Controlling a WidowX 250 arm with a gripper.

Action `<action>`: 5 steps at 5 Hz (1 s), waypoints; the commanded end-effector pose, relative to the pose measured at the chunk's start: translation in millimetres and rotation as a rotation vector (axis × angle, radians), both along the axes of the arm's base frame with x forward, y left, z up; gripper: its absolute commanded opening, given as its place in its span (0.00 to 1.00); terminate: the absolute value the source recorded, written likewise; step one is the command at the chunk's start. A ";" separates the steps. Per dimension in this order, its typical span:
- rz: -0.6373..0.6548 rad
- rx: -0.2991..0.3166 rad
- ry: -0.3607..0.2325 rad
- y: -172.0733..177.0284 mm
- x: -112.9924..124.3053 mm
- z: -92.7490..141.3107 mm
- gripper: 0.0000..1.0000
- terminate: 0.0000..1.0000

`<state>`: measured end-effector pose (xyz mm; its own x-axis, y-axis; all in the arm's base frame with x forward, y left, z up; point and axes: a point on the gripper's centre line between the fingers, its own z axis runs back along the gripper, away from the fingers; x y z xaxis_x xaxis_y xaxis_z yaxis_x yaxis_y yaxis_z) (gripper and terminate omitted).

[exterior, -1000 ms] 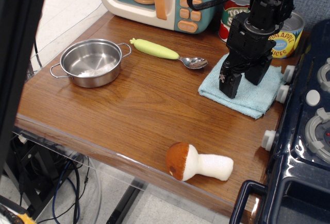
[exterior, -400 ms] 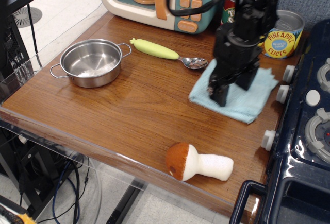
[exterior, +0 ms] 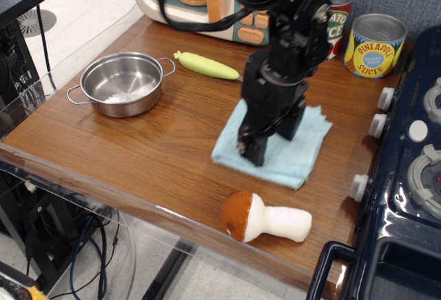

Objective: Place the cloth between the pot and mushroom

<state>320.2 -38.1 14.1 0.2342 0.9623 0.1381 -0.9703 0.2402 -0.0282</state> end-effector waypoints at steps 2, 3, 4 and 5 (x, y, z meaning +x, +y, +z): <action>0.270 -0.078 -0.055 17.2 -41.0 1.4 1.00 0.00; 0.296 -0.070 -0.061 32.0 -35.9 7.9 1.00 0.00; 0.313 -0.049 -0.072 52.1 -23.4 15.4 1.00 0.00; 0.336 -0.022 -0.073 72.5 -15.4 18.1 1.00 0.00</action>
